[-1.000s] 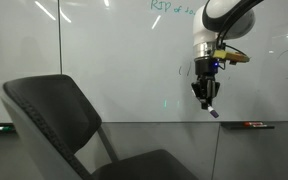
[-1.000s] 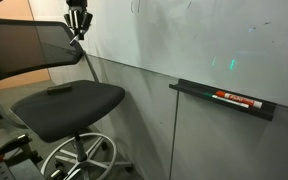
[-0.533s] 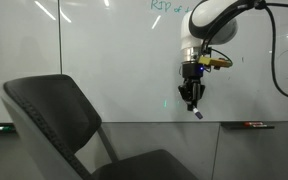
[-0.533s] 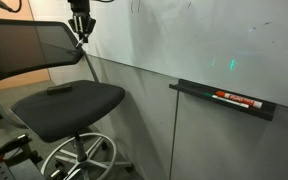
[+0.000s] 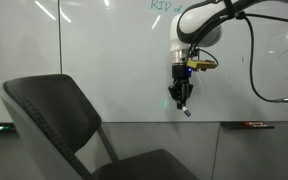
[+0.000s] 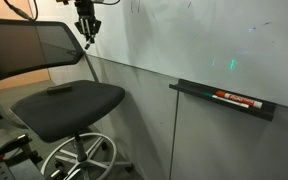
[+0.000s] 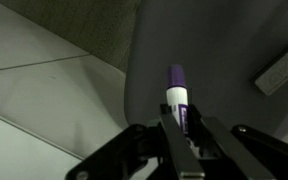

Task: Use the marker on the chair to draw a smiley face on the whiteboard

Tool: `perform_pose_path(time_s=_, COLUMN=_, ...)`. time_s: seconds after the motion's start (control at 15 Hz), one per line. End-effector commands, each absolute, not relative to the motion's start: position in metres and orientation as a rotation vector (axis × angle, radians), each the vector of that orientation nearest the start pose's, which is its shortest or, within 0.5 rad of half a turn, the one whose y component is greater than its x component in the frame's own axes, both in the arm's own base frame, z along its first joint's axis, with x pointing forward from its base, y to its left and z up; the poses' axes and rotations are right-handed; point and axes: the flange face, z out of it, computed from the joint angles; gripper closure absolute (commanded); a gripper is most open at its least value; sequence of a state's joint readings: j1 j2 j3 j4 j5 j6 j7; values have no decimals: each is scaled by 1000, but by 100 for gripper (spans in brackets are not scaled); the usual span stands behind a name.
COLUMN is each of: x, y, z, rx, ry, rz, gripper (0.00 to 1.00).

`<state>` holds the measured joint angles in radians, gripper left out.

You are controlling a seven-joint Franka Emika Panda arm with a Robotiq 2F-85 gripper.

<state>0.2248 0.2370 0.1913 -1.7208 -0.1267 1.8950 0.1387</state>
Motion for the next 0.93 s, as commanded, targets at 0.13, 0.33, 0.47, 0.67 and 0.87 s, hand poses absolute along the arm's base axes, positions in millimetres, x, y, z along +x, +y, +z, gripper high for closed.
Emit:
perform_pose_path(time_s=0.13, x=612, y=243, z=455, rx=-3216, ry=-577, rz=-11, gripper=94)
perform_pose_path(time_s=0.33, x=623, y=235, z=458, rx=-3244, ry=-584, rz=45, gripper=94)
perform_pose_path(time_s=0.47, x=625, y=230, z=463, rx=-3255, ry=-569, rz=116, gripper=94)
perform_pose_path(time_s=0.67, x=626, y=222, z=478, rx=-3279, ry=-539, rz=215, gripper=94)
perform_pose_path(time_s=0.87, x=625, y=218, z=493, rx=-3311, ry=-524, rz=277, gripper=94)
